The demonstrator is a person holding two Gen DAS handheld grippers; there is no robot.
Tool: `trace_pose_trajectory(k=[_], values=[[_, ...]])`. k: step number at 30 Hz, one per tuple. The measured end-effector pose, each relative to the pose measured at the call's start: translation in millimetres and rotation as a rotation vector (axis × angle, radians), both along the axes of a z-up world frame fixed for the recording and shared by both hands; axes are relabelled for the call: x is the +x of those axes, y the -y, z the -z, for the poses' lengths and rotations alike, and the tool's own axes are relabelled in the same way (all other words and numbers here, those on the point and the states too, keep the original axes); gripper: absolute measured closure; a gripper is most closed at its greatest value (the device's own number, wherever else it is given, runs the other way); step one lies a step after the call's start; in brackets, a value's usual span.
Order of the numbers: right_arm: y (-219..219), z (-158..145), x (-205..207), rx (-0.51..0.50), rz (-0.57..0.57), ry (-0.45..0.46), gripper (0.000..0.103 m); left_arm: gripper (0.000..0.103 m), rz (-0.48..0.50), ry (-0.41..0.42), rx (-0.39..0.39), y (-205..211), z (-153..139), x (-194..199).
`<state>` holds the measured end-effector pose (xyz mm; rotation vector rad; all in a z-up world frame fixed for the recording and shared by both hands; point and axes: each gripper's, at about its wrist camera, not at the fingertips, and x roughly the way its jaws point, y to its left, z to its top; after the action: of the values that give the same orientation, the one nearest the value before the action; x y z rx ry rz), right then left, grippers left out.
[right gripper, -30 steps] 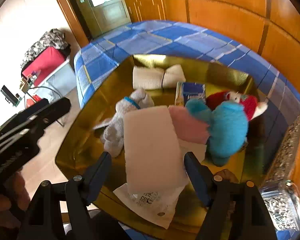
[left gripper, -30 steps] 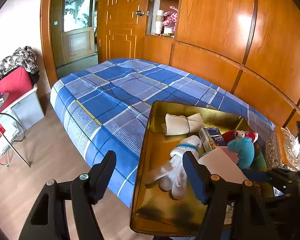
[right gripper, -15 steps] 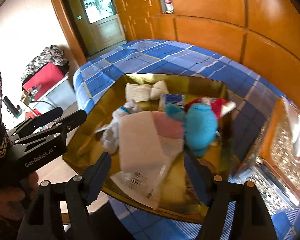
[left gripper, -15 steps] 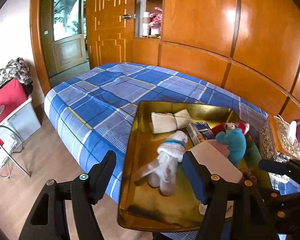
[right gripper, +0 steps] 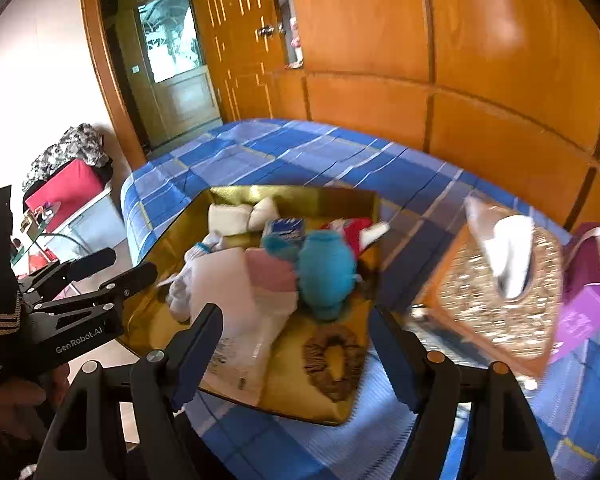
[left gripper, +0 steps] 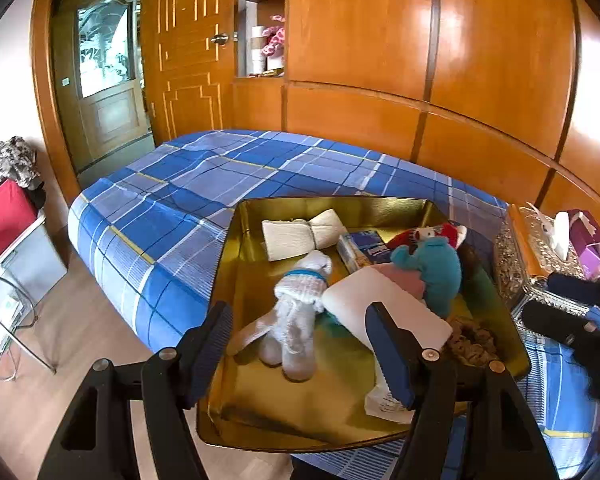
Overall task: Organize soft objects
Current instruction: 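Lower the white pad into the gold tray and open the right tool, then move both tools back toward the pink towel and white cloth on the bed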
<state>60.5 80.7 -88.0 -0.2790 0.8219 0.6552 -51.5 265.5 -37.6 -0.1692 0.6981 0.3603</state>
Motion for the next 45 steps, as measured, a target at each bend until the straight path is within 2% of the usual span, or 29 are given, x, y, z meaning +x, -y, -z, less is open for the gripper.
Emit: trace_pose_trajectory(k=[7,17,23,30,34,36,39,44,45], values=[[54,-26,1,-0.009,0.034,0.072,0.027,0.033,0.045,0.007,0.023,13,0,1],[157,-50,17,-0.026,0.255,0.105,0.027,0.033,0.121,0.001,0.048,39,0,4],[235,-59,36,0.023,0.469,0.072,0.027,0.033,0.201,0.020,0.071,62,-12,7],[347,-70,54,0.124,0.849,0.063,0.027,0.033,0.329,0.062,0.080,92,-32,12],[408,-74,59,0.193,1.049,0.073,0.027,0.033,0.438,0.090,0.089,123,-47,17],[441,-69,67,0.234,1.155,0.047,0.027,0.033,0.497,0.100,0.094,140,-53,19],[471,-56,84,0.242,1.236,0.011,0.027,0.033,0.572,0.102,0.108,165,-60,24],[488,-35,103,0.199,1.257,-0.062,0.027,0.033,0.701,0.079,0.121,212,-64,34],[492,-30,106,0.218,1.263,-0.091,0.027,0.033,0.715,0.075,0.122,218,-63,35]])
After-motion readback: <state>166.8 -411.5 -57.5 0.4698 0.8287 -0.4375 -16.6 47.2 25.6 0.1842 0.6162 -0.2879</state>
